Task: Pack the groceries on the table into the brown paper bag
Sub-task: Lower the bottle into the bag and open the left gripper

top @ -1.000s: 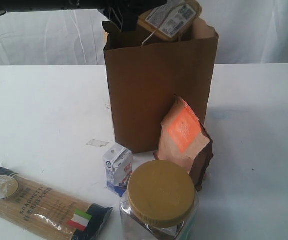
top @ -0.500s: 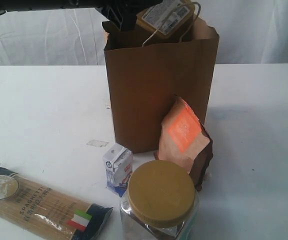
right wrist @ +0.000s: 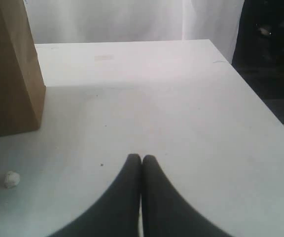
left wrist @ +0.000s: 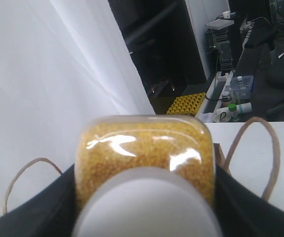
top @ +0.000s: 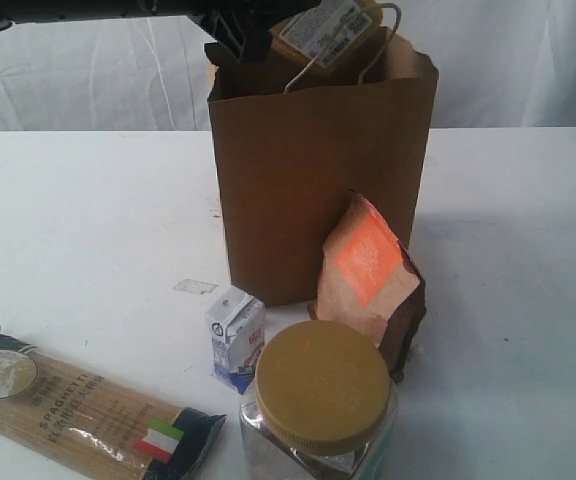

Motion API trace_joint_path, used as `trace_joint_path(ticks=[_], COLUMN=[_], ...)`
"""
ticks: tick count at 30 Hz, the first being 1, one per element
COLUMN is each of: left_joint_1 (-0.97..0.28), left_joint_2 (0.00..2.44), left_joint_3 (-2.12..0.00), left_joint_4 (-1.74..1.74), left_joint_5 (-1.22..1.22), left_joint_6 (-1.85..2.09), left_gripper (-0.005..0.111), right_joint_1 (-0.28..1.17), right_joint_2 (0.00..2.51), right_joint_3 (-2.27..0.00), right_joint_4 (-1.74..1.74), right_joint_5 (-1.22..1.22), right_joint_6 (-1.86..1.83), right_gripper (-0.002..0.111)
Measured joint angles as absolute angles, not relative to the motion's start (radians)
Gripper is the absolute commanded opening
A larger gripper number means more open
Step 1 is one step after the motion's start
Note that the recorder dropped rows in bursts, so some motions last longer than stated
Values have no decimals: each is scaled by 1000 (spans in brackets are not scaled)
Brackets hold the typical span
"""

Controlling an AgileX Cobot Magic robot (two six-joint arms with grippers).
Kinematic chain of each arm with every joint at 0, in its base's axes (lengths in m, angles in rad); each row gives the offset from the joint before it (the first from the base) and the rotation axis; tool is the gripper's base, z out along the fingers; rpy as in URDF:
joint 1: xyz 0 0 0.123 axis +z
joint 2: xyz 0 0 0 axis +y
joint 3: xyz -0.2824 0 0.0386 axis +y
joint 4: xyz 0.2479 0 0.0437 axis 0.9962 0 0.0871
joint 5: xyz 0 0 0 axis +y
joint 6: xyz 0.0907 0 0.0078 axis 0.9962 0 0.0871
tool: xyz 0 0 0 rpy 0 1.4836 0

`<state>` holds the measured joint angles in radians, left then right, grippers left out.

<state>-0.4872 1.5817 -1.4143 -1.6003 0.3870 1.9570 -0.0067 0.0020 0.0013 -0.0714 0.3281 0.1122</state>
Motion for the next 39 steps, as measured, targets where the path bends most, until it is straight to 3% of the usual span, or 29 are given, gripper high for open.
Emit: trace_joint_path(ticks=[32, 34, 39], left_joint_1=[-487, -487, -487], left_joint_2=[1638, 1638, 1639], left_joint_3=[-1414, -1414, -1414], left_joint_4=[-1623, -1614, -1505], left_joint_5=[352, 329, 319], left_joint_6=[1957, 1957, 1947], left_gripper=[1, 7, 37], right_joint_1=[-7, -7, -7], right_joint_2=[2, 2, 2], right_joint_3=[1, 1, 1], right_joint_4=[-71, -71, -71], right_joint_5=[328, 328, 328], right_joint_6=[112, 112, 112], right_gripper=[0, 0, 0])
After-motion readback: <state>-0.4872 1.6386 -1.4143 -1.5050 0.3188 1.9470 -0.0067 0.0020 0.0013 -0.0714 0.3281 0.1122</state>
